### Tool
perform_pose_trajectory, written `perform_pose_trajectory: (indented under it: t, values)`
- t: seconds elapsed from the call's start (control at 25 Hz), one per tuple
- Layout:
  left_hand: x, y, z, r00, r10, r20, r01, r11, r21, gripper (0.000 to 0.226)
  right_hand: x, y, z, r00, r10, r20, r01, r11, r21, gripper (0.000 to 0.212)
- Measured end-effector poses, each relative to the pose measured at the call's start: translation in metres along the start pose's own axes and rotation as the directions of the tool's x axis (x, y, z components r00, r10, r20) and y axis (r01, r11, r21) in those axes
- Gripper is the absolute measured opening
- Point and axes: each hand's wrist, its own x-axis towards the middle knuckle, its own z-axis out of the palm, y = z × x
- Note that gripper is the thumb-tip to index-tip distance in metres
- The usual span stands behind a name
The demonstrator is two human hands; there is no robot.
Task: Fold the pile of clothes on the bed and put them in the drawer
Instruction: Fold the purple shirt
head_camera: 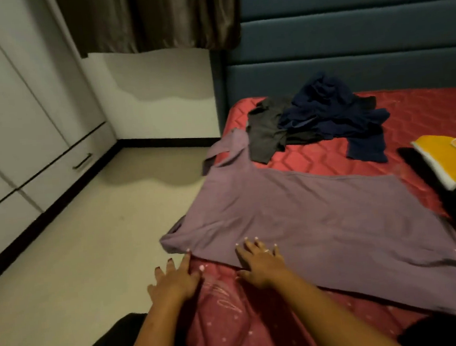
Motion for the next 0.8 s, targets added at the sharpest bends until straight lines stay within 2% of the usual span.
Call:
perform_pose_trajectory:
  t: [0.08,0.16,0.24,0.28,0.4,0.44,0.56,0.64,0.72,0.76,0.8]
  values:
    - [0.013,0.004,0.0,0.999,-0.024,-0.029,0.012,0.939,-0.343,0.075,0.024,-0.025,0.015,0.999,-0.027,-0.03,0.026,0.999,-0.037,0.073]
    - [0.028,0.013,-0.002,0.998,-0.004,-0.058,-0.035,0.751,-0.659,0.087,0.045,-0.039,0.024,0.994,-0.069,-0.089,0.062,0.994,-0.087,0.073]
    - [0.046,0.016,-0.008,0.991,-0.078,-0.105,-0.044,0.553,-0.832,0.085,0.061,-0.047,0.028,0.978,-0.142,-0.151,0.124,0.985,-0.122,0.08]
    - [0.055,0.014,-0.01,0.983,-0.132,-0.127,-0.045,0.5,-0.865,0.074,0.07,-0.049,0.029,0.967,-0.181,-0.178,0.158,0.978,-0.135,0.081]
    - [0.069,0.001,-0.006,0.949,-0.258,-0.18,-0.017,0.529,-0.849,0.023,0.086,-0.057,0.027,0.93,-0.301,-0.212,0.261,0.945,-0.197,0.07]
    - [0.071,-0.003,-0.003,0.935,-0.287,-0.207,-0.019,0.544,-0.839,0.015,0.091,-0.059,0.026,0.917,-0.34,-0.211,0.298,0.932,-0.209,0.068]
    - [0.073,-0.002,0.001,0.873,-0.328,-0.362,-0.058,0.666,-0.744,0.018,0.102,-0.064,0.023,0.89,-0.413,-0.193,0.365,0.899,-0.241,0.07]
    - [0.068,0.008,-0.003,0.787,-0.35,-0.508,-0.09,0.75,-0.655,0.019,0.104,-0.067,0.022,0.882,-0.431,-0.189,0.387,0.893,-0.227,0.07]
    - [0.064,0.024,0.0,0.705,-0.208,-0.678,-0.219,0.846,-0.487,0.02,0.106,-0.065,0.02,0.892,-0.422,-0.16,0.39,0.899,-0.196,0.066]
    - [0.058,0.033,0.004,0.718,-0.081,-0.691,-0.317,0.846,-0.429,0.025,0.106,-0.062,0.017,0.892,-0.428,-0.145,0.4,0.897,-0.186,0.064]
    - [0.052,0.043,0.011,0.766,0.064,-0.64,-0.41,0.816,-0.408,0.041,0.106,-0.054,0.015,0.885,-0.447,-0.135,0.418,0.887,-0.197,0.063]
